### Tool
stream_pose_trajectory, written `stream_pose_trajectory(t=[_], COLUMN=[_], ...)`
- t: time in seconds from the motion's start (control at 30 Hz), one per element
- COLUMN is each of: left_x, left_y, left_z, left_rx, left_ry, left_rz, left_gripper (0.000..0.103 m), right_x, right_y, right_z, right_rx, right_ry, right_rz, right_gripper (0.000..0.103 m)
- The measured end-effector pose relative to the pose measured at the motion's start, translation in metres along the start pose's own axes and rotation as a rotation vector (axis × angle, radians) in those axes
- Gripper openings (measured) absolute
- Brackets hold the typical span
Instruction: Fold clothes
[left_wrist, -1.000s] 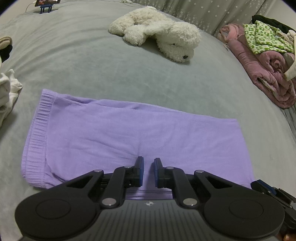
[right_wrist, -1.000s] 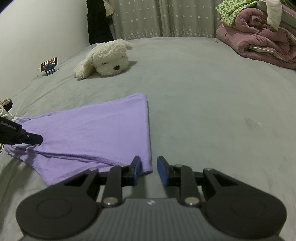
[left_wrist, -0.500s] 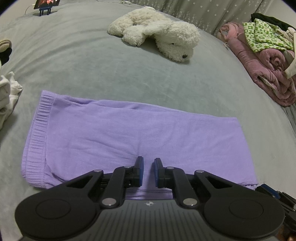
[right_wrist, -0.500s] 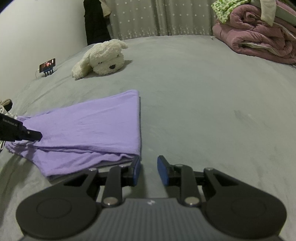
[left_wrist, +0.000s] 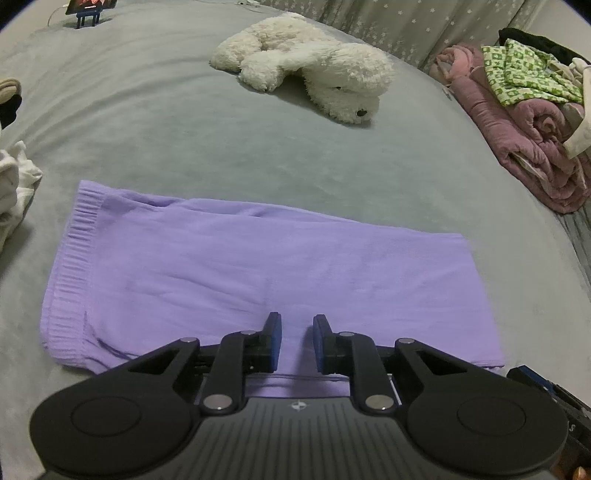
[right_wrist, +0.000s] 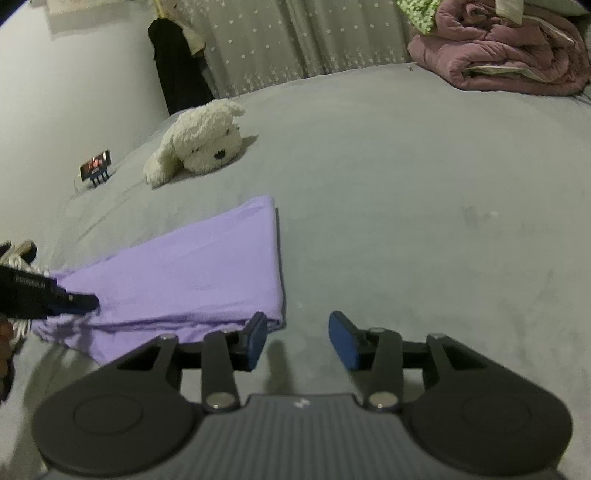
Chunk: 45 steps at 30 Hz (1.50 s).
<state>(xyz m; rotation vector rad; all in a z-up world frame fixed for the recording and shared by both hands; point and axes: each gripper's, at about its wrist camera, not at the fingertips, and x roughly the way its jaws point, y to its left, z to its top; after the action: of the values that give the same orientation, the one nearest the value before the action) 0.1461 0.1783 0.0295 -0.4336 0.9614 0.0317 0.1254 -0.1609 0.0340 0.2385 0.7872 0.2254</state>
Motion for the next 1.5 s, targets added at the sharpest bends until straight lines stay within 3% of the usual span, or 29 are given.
stream_pose_trajectory(t=[0.23, 0.57, 0.83, 1.07, 1.5], left_x=[0.001, 0.001, 0.000, -0.002, -0.003], left_y=[-0.005, -0.006, -0.008, -0.009, -0.011], left_z=[-0.002, -0.003, -0.003, -0.004, -0.004], left_rx=[0.012, 0.003, 0.010, 0.009, 0.014], left_ry=[0.003, 0.009, 0.007, 0.006, 0.007], left_rz=[-0.002, -0.012, -0.011, -0.015, -0.013], left_gripper=[0.016, 0.016, 0.017, 0.017, 0.017], right_x=[0.007, 0.029, 0.032, 0.034, 0.035], right_y=[0.000, 0.002, 0.001, -0.005, -0.003], right_z=[0.014, 0.010, 0.010, 0.010, 0.010], right_rx=[0.083, 0.104, 0.125, 0.189, 0.193], right_ry=[-0.022, 0.004, 0.010, 0.007, 0.021], right_rz=[0.048, 0.059, 0.093, 0.132, 0.138], right_gripper=[0.044, 0.047, 0.022, 0.025, 0.026])
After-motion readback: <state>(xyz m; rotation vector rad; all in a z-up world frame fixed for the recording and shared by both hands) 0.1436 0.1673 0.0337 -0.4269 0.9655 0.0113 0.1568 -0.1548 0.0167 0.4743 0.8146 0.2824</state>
